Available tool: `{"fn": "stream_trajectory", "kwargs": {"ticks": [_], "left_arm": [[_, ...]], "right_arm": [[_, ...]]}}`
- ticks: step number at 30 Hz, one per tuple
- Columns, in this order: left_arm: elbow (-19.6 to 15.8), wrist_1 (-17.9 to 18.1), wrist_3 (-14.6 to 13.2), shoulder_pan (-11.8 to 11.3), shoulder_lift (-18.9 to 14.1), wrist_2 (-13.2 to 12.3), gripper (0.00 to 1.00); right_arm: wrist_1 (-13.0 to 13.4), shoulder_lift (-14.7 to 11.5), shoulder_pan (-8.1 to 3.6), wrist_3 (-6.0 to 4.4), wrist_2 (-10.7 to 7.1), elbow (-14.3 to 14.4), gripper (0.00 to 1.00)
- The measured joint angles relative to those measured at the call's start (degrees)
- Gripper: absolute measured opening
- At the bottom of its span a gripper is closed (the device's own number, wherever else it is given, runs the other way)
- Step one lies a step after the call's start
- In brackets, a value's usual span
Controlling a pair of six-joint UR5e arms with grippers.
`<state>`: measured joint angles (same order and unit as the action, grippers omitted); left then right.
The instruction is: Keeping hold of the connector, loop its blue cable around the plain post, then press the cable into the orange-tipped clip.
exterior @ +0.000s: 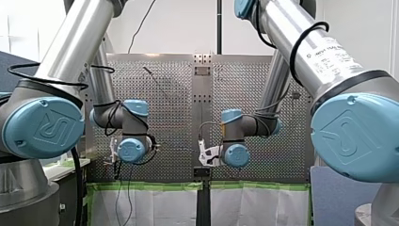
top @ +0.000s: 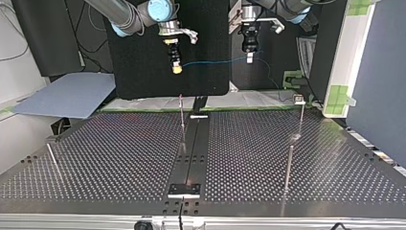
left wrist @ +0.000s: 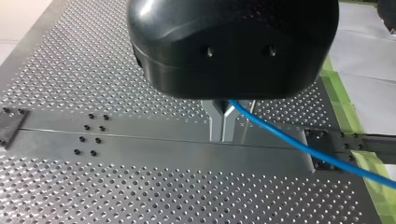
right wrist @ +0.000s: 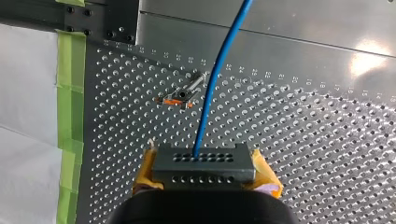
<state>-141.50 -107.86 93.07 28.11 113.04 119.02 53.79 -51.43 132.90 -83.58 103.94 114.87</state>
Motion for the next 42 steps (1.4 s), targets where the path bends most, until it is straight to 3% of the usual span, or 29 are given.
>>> {"fn": "stream_trajectory", "kwargs": {"ticks": [16,22,25,29,33,42], "left_arm": [[-0.21,0.22,0.03,-0.18,-0.14,-0.10,0.00],[1.26,1.00,0.83,-0.34,0.75,-0.04,0.00],[1.83,-0.15,1.52,-0.50,-0.38,-0.02,0.00],[2.47,-2.22,2.71,-0.71,-2.48,0.61,0.00],[3.96,-4.50,3.36,-1.05,-4.80,2.51,0.00],[8.48,-9.24,3.58,-1.63,-9.51,6.05,0.00]], "right_arm": [[-0.02,0.02,-0.01,0.02,0.02,-0.03,0.00],[-1.90,0.64,0.43,1.57,1.22,-1.91,0.00],[-3.52,-0.51,0.68,1.53,1.79,-3.54,0.00],[-5.74,-2.58,0.51,0.32,0.51,-5.59,0.00],[-8.21,-5.03,0.06,-1.64,-1.78,-7.38,0.00],[-13.56,-10.36,-0.42,-1.87,-5.03,-12.49,0.00]]}}
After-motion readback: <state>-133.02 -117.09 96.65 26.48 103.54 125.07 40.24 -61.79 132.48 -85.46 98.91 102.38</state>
